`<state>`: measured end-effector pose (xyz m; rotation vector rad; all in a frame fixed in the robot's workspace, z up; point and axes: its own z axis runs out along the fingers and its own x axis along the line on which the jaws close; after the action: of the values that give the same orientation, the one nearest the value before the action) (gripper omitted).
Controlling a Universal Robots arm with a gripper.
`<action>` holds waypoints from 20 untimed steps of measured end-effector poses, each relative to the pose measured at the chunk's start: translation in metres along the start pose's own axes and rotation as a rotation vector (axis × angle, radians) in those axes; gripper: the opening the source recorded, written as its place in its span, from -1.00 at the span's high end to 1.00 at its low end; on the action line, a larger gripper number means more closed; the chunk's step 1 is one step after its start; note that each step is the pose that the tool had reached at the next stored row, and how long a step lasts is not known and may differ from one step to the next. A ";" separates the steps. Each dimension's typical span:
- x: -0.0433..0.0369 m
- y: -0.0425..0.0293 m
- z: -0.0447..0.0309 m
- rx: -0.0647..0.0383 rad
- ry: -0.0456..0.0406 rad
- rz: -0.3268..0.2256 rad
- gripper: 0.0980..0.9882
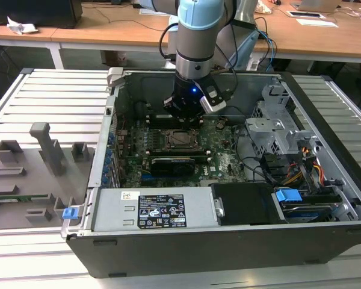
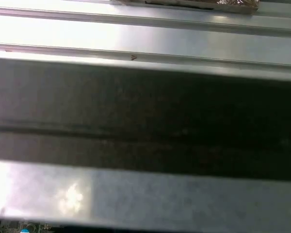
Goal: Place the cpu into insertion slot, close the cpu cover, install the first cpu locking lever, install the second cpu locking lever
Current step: 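Install the first cpu locking lever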
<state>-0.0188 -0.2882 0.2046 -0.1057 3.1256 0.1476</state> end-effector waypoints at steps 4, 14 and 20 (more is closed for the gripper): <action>-0.0001 0.0000 0.0002 0.006 0.0001 0.000 0.97; 0.0000 0.0000 0.0006 0.014 0.0007 0.000 0.97; -0.0001 0.0002 -0.0009 0.014 0.0007 0.000 0.97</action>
<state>-0.0187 -0.2882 0.2055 -0.1059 3.1267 0.1264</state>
